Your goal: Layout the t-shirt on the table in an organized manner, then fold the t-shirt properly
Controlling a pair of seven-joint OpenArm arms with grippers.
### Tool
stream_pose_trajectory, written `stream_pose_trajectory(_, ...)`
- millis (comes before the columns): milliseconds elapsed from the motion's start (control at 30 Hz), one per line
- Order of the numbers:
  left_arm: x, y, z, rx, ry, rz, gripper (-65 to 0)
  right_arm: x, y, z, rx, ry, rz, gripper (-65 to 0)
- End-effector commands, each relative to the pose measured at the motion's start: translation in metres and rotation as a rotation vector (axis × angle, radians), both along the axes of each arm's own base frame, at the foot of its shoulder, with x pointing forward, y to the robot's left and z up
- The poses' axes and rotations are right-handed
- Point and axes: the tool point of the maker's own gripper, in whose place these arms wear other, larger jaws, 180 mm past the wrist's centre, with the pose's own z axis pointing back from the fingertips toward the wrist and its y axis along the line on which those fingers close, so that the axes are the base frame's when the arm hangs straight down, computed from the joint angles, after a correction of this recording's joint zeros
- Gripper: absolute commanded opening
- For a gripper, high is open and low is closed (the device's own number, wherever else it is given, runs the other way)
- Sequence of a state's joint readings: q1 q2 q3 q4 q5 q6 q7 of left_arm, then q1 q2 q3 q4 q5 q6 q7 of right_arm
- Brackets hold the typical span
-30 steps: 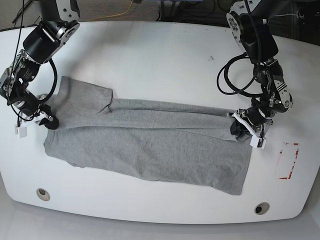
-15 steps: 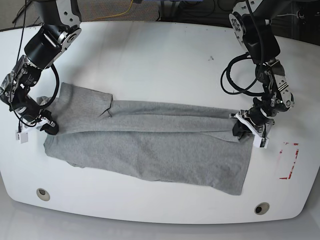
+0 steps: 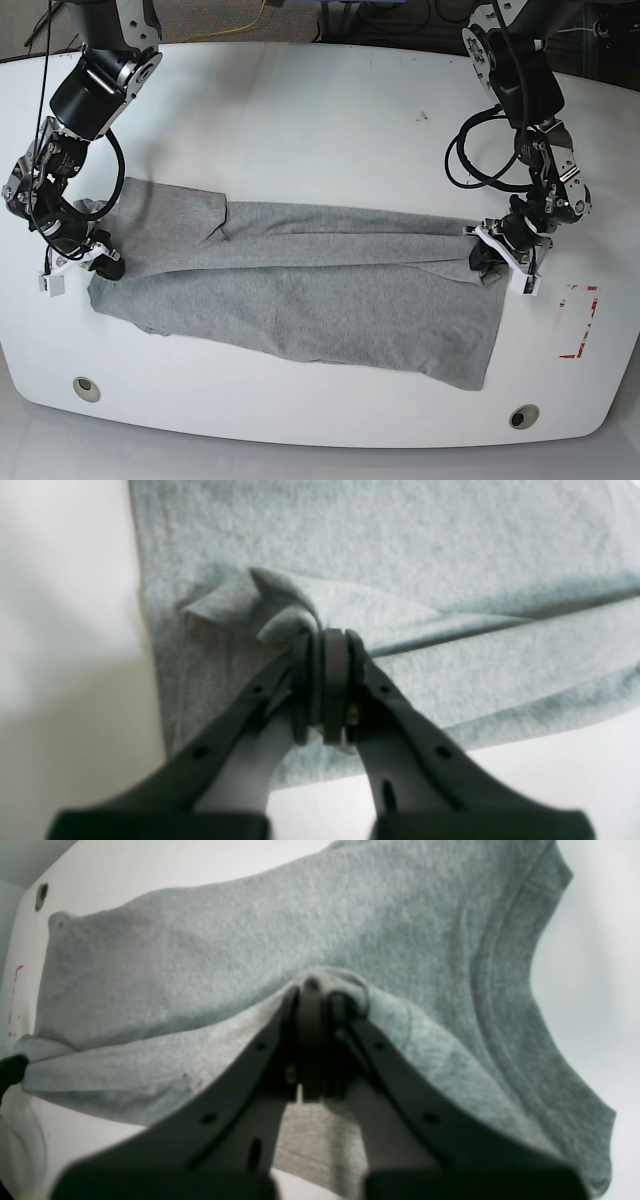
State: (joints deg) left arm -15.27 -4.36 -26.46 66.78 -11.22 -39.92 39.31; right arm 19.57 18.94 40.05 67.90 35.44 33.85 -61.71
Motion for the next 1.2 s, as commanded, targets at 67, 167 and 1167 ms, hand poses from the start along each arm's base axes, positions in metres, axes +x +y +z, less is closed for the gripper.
stream_pose_trajectory(67, 0.014, 0.014, 0.022, 0.016, -0.071, 0.015, -47.6, 0.009, -0.014, 0.019, -0.051, -0.044, -0.019, -45.0)
stream_pose_trajectory(167, 0.014, 0.017, 0.024, 0.021, -0.073, 0.016, -34.1, 0.006, -0.020, 0.012, -0.099, -0.004, -0.023, -29.7)
stream_pose_trajectory(1167, -0.003, 0.039, 0.111, 0.147, -0.459, 0.038, 0.0, -0.087, -0.033, 0.002, -0.178, 0.028, -0.035, -7.3)
